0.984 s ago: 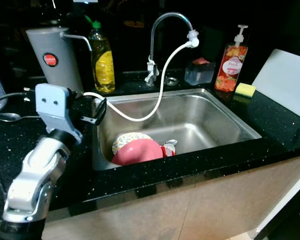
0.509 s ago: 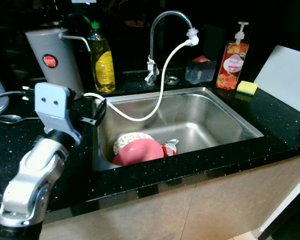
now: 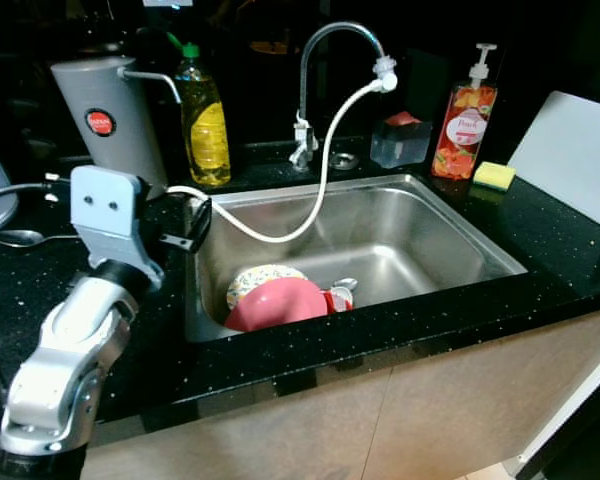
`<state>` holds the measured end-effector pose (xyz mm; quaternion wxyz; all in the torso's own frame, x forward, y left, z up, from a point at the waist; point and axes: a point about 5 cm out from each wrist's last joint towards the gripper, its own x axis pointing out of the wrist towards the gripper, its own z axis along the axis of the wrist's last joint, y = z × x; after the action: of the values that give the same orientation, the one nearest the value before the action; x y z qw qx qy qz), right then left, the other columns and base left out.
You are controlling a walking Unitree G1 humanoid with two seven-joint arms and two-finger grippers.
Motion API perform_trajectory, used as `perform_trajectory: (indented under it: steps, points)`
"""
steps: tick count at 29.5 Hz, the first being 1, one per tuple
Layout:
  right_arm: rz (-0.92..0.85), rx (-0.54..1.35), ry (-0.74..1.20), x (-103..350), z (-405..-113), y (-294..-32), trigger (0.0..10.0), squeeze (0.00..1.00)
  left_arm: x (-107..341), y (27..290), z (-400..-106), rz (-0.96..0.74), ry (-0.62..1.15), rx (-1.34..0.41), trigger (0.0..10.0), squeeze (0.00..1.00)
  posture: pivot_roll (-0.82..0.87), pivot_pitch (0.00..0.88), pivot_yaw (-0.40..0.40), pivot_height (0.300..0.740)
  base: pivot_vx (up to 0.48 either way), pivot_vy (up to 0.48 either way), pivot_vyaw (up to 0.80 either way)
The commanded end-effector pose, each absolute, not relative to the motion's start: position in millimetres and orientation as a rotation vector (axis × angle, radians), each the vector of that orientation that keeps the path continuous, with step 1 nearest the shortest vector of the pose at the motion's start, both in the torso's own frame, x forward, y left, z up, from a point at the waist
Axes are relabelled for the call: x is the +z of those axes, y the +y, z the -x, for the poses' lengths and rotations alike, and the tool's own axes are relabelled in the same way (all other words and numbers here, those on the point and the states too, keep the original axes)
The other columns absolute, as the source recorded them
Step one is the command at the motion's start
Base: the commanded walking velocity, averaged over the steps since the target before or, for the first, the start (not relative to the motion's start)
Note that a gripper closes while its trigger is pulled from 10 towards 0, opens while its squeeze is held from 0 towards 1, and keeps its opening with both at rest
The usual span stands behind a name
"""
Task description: Kitchen organization
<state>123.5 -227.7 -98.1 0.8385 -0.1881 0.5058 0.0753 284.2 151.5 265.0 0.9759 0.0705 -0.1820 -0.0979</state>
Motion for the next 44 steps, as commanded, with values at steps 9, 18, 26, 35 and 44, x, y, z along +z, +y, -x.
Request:
perform_trajectory:
  steps: [9,18,26,35,44]
  points:
    - [0.409,0.170,1.076,-99.1,-120.8,-227.1,10.0,0.00,213.7,140.3,-283.8,-0.141,-0.023,-0.392,10.0,0.00,-0.08,0.040,-0.017,0.740,0.000,0.000,0.00]
    - [0.411,0.175,1.073,-99.2,-120.8,-226.4,10.0,0.00,219.4,140.8,-286.3,-0.153,-0.045,-0.352,10.0,0.00,-0.08,0.040,-0.018,0.740,0.000,0.000,0.00]
    - [0.413,0.178,1.070,-99.3,-120.7,-225.6,10.0,0.00,229.0,148.3,-290.6,-0.137,-0.109,-0.254,10.0,0.00,-0.09,0.041,-0.021,0.740,0.000,0.000,0.00]
    - [0.413,0.180,1.075,-100.2,-118.3,-225.0,10.0,0.00,220.7,166.2,-298.2,-0.075,-0.031,-0.071,10.0,0.00,-0.09,0.043,-0.020,0.740,0.000,0.000,0.00]
    - [0.417,0.182,1.075,-100.0,-118.5,-225.5,10.0,0.00,192.1,186.5,-304.0,-0.066,0.179,0.057,10.0,0.00,-0.09,0.045,-0.024,0.740,0.000,0.000,0.00]
